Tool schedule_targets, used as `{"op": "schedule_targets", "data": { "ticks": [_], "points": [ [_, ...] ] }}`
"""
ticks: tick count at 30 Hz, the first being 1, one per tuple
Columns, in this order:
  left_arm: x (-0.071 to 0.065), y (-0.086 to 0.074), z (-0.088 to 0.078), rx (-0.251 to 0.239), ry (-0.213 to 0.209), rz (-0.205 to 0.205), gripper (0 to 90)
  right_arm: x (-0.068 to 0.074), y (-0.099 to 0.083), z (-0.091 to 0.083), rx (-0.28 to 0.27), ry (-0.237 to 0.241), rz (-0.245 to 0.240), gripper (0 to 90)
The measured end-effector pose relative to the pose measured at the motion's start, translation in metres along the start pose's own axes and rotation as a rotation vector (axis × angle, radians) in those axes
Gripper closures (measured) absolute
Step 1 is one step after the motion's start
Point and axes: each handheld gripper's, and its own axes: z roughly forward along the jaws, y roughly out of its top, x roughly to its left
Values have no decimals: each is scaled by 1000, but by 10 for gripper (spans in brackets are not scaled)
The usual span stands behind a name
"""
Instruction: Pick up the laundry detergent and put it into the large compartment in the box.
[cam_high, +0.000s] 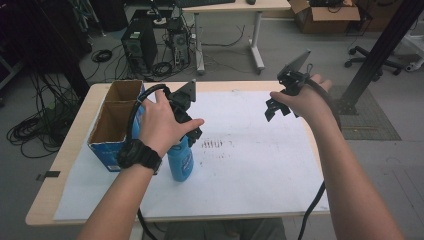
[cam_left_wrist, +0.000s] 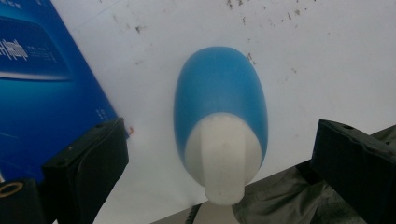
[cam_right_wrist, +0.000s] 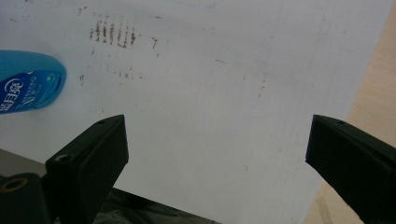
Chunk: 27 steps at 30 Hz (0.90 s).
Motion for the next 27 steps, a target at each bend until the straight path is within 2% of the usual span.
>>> {"op": "schedule_targets", "data": {
  "ticks": [27],
  "points": [
    [-4,-2,41,60,-6,-22,45,0,-1,11,12,6,-5,60]
  ]
}}
